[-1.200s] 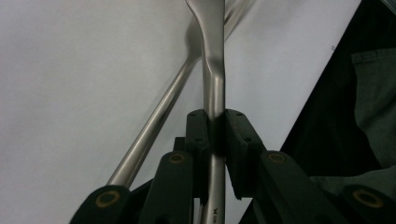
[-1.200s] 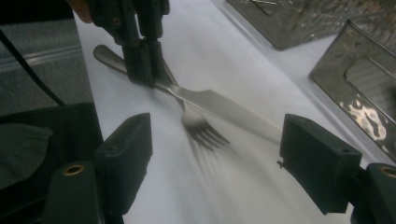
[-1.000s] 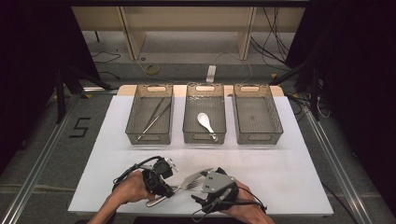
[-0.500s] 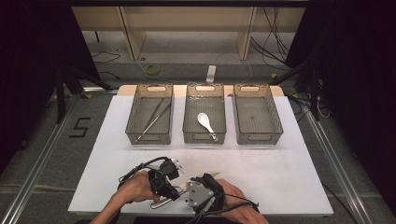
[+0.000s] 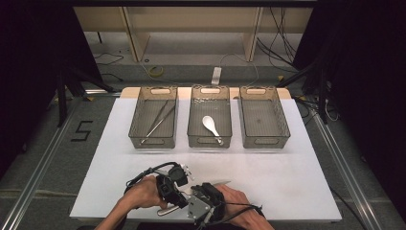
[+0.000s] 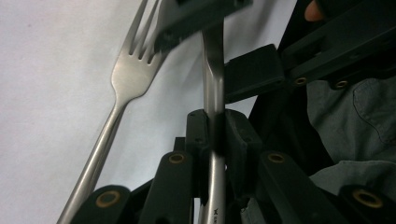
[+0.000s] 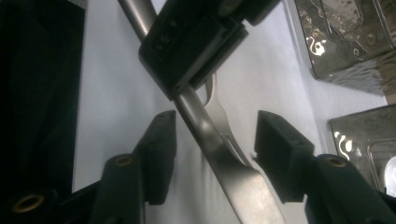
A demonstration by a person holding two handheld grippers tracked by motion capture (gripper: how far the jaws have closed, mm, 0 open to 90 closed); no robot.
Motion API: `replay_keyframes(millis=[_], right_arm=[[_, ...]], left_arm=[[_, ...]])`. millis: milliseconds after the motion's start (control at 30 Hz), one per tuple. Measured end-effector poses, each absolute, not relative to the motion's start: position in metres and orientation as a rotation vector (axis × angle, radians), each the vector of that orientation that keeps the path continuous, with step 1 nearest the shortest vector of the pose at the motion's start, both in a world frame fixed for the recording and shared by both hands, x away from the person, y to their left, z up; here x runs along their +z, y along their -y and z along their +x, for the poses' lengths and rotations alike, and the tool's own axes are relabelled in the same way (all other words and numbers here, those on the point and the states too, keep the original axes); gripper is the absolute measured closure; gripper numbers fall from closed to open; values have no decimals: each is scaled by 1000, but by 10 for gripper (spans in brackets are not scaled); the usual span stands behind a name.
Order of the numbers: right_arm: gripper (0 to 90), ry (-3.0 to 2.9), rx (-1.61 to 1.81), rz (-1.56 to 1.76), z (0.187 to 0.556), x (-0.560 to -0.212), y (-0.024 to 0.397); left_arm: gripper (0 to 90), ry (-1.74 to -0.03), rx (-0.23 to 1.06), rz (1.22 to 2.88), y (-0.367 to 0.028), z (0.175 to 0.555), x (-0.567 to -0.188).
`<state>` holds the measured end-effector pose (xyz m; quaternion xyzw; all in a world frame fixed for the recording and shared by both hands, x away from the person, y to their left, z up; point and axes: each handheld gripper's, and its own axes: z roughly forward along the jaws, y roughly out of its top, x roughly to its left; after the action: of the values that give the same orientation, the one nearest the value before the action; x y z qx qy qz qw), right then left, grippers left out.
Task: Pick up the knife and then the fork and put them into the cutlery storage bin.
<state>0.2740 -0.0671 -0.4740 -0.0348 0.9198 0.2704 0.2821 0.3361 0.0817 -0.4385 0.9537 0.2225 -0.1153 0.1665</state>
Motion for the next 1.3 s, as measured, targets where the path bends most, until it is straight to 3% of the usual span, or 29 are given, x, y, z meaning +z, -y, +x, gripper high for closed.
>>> replay_keyframes(millis=[333,767,1033,1300], right_arm=[[673,-2444,697,-182,270,-476,67],[810,-2433,626,-354,265,-475,68],[818,-2457,665,-331,268,-469,72],[821,-2497,644,-207,280,-465,83]], left_arm=[[797,-629,-345,2709,-80,337,-437],[787,-605,-357,2679,-81,336,-432],[770,-591,-337,2642,-84,337,-426],[698,-639,-213,2540,-94,342,-411]])
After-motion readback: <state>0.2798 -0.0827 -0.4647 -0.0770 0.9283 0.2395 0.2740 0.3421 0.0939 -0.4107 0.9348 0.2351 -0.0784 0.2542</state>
